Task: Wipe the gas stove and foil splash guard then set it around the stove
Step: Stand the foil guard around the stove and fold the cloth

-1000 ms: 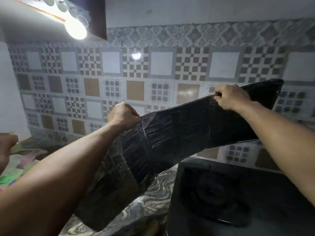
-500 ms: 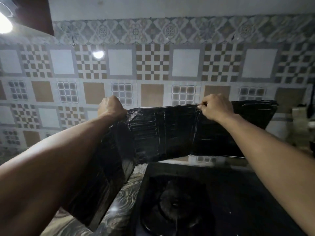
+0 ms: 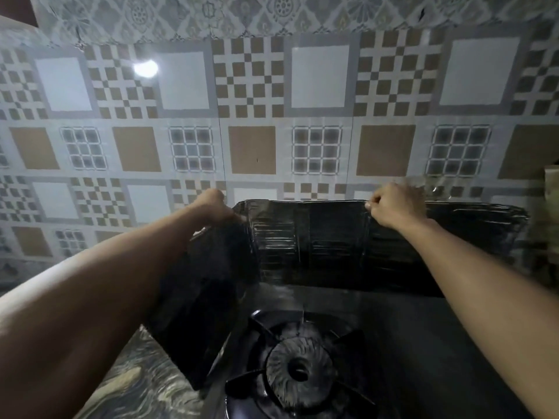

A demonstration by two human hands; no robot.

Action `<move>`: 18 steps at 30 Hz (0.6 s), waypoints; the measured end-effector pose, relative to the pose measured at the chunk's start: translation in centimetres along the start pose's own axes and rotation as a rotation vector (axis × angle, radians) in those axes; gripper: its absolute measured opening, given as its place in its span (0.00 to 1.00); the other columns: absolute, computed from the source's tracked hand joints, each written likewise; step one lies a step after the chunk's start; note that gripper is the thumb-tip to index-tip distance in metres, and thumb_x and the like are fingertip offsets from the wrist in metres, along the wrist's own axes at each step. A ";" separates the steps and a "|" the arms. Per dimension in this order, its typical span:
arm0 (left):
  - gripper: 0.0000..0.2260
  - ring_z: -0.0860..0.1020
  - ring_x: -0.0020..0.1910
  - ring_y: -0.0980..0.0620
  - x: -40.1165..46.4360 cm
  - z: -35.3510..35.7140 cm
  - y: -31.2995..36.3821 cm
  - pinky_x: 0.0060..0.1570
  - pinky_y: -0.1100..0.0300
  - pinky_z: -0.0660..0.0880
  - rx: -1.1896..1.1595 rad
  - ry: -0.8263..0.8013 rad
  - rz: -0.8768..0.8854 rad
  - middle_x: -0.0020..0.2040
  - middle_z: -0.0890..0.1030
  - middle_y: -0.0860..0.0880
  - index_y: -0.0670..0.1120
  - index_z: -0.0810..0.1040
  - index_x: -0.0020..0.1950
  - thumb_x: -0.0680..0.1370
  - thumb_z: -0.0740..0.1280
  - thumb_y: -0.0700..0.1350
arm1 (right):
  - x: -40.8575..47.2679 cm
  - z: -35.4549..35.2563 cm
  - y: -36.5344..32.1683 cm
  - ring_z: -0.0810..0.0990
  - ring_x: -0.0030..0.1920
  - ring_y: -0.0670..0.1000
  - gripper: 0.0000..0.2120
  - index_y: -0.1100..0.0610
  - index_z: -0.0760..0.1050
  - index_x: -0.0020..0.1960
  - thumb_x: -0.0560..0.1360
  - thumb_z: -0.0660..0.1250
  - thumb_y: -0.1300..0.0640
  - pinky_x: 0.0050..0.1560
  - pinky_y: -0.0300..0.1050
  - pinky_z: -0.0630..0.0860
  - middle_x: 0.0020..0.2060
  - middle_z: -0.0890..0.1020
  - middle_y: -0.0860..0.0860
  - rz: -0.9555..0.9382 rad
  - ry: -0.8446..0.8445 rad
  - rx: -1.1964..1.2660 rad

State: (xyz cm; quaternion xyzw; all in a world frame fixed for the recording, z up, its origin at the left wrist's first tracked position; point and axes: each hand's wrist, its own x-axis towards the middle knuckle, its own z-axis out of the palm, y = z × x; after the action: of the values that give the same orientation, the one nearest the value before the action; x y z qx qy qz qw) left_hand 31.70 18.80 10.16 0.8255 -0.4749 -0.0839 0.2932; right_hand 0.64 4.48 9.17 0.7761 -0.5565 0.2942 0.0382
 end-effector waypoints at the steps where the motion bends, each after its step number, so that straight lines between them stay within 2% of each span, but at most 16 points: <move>1: 0.33 0.78 0.52 0.43 0.1 0.2 -0.7 0.49 0.55 0.75 0.052 -0.049 -0.011 0.57 0.79 0.40 0.36 0.75 0.64 0.67 0.79 0.52 | 0.1 0.5 0.5 0.81 0.47 0.60 0.06 0.52 0.85 0.45 0.73 0.71 0.51 0.47 0.45 0.75 0.45 0.85 0.56 0.010 -0.009 0.010; 4: 0.17 0.76 0.35 0.49 0.0 -0.1 -2.4 0.31 0.61 0.72 0.132 -0.179 -0.071 0.41 0.80 0.43 0.37 0.83 0.48 0.69 0.78 0.48 | 0.2 1.9 1.7 0.80 0.49 0.60 0.05 0.51 0.85 0.43 0.72 0.72 0.51 0.48 0.46 0.77 0.47 0.84 0.56 0.056 -0.017 0.019; 6: 0.11 0.75 0.33 0.49 -0.2 -0.5 -3.2 0.28 0.61 0.73 0.203 -0.210 -0.090 0.38 0.79 0.44 0.36 0.83 0.46 0.72 0.74 0.43 | 0.1 2.5 2.1 0.80 0.51 0.61 0.04 0.50 0.85 0.43 0.72 0.73 0.51 0.50 0.48 0.78 0.51 0.83 0.56 0.103 -0.023 0.029; 8: 0.06 0.77 0.33 0.47 -0.4 -0.9 -4.1 0.30 0.56 0.78 0.211 -0.213 -0.128 0.35 0.78 0.45 0.35 0.81 0.43 0.74 0.70 0.38 | 0.0 3.0 2.1 0.79 0.53 0.62 0.03 0.51 0.85 0.44 0.73 0.73 0.53 0.52 0.51 0.78 0.52 0.83 0.57 0.138 -0.036 0.030; 11: 0.07 0.76 0.34 0.46 -0.7 -0.9 -4.9 0.36 0.54 0.80 0.219 -0.197 -0.139 0.33 0.75 0.44 0.33 0.79 0.41 0.74 0.68 0.37 | -0.1 3.8 2.4 0.79 0.55 0.63 0.05 0.52 0.85 0.47 0.75 0.71 0.54 0.52 0.51 0.77 0.54 0.82 0.59 0.183 -0.058 0.008; 13: 0.08 0.76 0.33 0.46 -0.8 -0.7 -4.8 0.32 0.56 0.78 0.217 -0.145 -0.116 0.34 0.77 0.43 0.33 0.81 0.44 0.73 0.71 0.39 | 0.0 4.2 2.4 0.80 0.53 0.63 0.05 0.52 0.84 0.47 0.75 0.70 0.54 0.50 0.49 0.76 0.52 0.82 0.59 0.199 -0.077 0.003; 16: 0.07 0.76 0.27 0.49 -0.8 0.1 -4.0 0.22 0.60 0.73 0.151 -0.082 -0.114 0.32 0.78 0.43 0.36 0.79 0.40 0.72 0.73 0.39 | 0.3 5.0 2.3 0.81 0.50 0.61 0.04 0.52 0.84 0.45 0.74 0.71 0.56 0.48 0.48 0.77 0.49 0.84 0.58 0.208 -0.094 0.019; 18: 0.09 0.77 0.25 0.49 -0.8 0.8 -3.2 0.20 0.61 0.73 0.080 -0.084 -0.134 0.32 0.79 0.43 0.36 0.78 0.40 0.72 0.74 0.40 | 0.4 5.5 2.0 0.82 0.49 0.61 0.04 0.52 0.84 0.45 0.73 0.71 0.57 0.47 0.47 0.77 0.48 0.84 0.58 0.207 -0.105 0.019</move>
State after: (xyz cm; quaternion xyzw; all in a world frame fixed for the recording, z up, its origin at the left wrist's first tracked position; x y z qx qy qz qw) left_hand 33.28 20.36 7.54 0.8622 -0.4333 -0.1191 0.2336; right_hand 1.23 1.26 4.31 0.7291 -0.6321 0.2608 -0.0287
